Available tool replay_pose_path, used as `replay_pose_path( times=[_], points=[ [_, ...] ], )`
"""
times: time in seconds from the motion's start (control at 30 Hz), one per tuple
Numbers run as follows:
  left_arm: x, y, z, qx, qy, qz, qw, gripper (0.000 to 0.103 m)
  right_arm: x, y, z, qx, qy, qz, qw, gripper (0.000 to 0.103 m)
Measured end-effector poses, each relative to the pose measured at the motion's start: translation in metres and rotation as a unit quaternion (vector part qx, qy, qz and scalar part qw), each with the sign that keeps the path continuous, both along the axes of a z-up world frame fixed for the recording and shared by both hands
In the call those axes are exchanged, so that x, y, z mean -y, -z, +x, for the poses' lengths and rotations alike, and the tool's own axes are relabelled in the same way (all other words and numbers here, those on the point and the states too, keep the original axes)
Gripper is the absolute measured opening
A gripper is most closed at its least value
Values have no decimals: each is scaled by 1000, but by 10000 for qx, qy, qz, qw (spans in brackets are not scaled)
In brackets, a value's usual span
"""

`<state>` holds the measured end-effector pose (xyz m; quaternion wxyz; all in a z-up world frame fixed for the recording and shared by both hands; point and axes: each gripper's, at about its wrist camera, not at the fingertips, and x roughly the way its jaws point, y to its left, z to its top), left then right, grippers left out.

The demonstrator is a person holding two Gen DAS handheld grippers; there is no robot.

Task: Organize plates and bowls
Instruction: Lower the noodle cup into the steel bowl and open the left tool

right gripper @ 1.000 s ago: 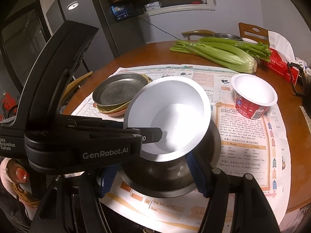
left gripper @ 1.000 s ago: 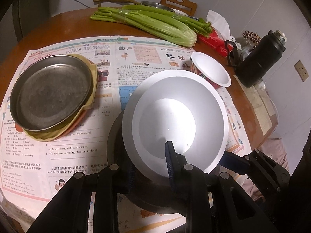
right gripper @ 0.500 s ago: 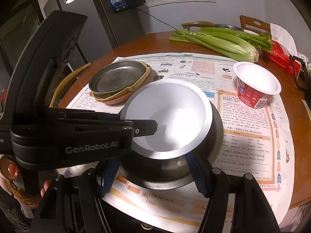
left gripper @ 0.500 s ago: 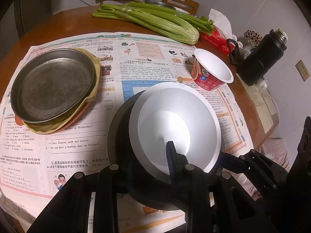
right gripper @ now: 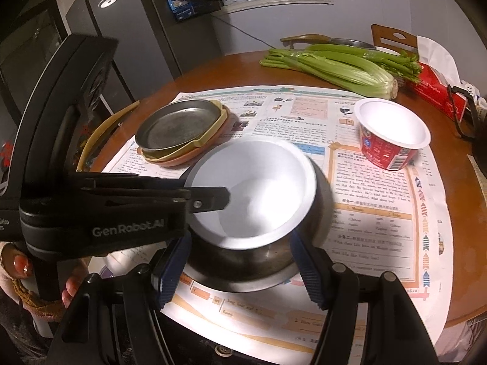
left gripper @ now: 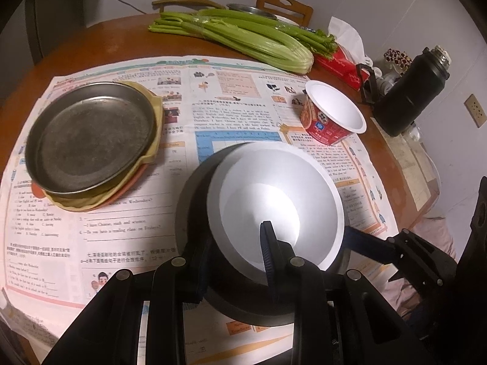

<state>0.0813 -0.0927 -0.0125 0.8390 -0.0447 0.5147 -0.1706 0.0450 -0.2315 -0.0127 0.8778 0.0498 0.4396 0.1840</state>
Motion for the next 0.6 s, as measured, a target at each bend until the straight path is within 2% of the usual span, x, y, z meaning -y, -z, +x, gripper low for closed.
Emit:
replay_pose_path(
  times=[0.2,0.33,0.5,0.6],
  points=[
    [-4,-8,-2,96,-65,-57,9999,32,9,-7,-1,118,118,39,9999,68],
    [-6,-14,-5,168,-71,-105,9998,40,13,-15,-5,270,179,106,9994,68],
    [-6,-20,-8,311,-119,-22,9994,42,18,-22,-8,471,248,154,9985,68],
    [-5,-26,-11,494,-178,140,9985,46,22,-26,-9,573,298,204,9977,68]
  ],
)
